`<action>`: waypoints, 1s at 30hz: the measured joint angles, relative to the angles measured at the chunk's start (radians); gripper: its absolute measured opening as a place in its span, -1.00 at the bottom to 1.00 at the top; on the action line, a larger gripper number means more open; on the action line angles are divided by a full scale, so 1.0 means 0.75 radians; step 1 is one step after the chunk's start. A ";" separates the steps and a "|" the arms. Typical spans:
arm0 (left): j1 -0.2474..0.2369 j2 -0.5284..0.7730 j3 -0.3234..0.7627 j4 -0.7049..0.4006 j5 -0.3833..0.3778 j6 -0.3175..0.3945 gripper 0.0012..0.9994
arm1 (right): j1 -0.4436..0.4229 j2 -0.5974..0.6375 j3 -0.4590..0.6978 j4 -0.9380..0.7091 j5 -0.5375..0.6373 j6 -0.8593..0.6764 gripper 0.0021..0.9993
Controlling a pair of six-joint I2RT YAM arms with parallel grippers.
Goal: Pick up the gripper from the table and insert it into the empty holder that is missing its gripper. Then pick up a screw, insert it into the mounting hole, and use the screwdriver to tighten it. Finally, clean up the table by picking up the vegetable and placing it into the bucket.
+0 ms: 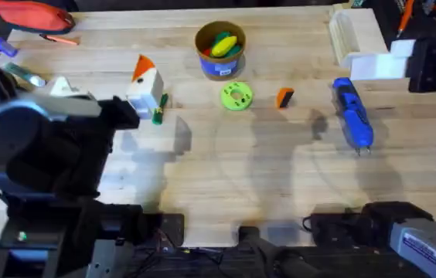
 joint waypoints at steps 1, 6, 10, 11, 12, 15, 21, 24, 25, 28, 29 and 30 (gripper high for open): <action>0.000 -0.028 -0.020 0.002 0.009 -0.001 0.97 | 0.000 0.000 0.000 -0.001 0.000 0.000 0.99; 0.000 -0.153 -0.130 0.055 0.057 -0.006 0.97 | 0.000 0.000 0.000 0.000 0.000 0.000 0.99; 0.000 -0.272 -0.235 0.136 0.076 -0.006 0.97 | 0.000 0.000 0.000 -0.001 0.000 0.000 0.99; 0.000 -0.306 -0.264 0.158 0.081 -0.007 0.97 | 0.000 0.000 0.000 -0.001 0.000 0.000 0.99; 0.000 -0.340 -0.294 0.184 0.085 -0.008 0.97 | 0.000 0.000 0.000 0.000 0.000 0.000 0.99; 0.000 -0.419 -0.418 0.326 0.097 -0.011 0.97 | 0.000 0.000 0.000 -0.001 0.000 0.000 0.99; 0.037 -0.419 -0.467 0.391 0.160 -0.015 0.97 | 0.000 0.000 0.000 -0.001 0.000 0.000 0.99; 0.078 -0.418 -0.467 0.413 0.213 -0.015 0.97 | 0.000 0.000 0.000 -0.001 0.000 0.000 0.99; 0.078 -0.418 -0.467 0.414 0.221 -0.015 0.97 | 0.000 0.000 0.000 -0.001 0.000 0.000 0.99; 0.072 -0.419 -0.467 0.415 0.248 -0.015 0.97 | 0.000 0.000 0.000 -0.001 0.000 0.000 0.99; 0.072 -0.419 -0.467 0.414 0.260 -0.014 0.97 | 0.000 0.001 0.000 -0.001 0.000 0.000 0.99; 0.072 -0.419 -0.467 0.414 0.274 -0.015 0.97 | 0.000 0.000 0.000 -0.001 0.000 0.000 0.99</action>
